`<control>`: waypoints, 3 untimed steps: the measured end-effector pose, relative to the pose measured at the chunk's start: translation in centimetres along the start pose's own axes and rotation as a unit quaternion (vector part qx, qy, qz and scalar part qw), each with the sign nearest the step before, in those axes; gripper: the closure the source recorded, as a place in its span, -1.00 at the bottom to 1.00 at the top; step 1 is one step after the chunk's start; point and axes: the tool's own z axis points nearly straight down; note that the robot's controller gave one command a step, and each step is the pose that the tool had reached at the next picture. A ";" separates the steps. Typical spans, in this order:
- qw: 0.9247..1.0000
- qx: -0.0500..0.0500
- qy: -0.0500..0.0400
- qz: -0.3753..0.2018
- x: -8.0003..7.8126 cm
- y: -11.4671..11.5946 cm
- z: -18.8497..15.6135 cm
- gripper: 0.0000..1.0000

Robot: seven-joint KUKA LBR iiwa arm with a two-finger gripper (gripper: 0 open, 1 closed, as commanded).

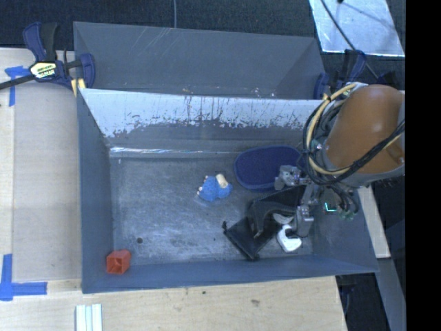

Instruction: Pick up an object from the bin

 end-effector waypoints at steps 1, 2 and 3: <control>0.962 0.000 -0.002 -0.273 -1.7 1.6 4.0 -1.00; 0.909 0.002 -0.005 -0.417 -2.8 4.6 3.7 -1.00; 0.991 0.001 -0.003 -0.137 -2.7 3.0 3.2 -1.00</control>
Offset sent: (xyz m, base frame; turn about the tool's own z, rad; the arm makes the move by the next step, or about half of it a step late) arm 0.0166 0.0151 -0.0398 -0.5522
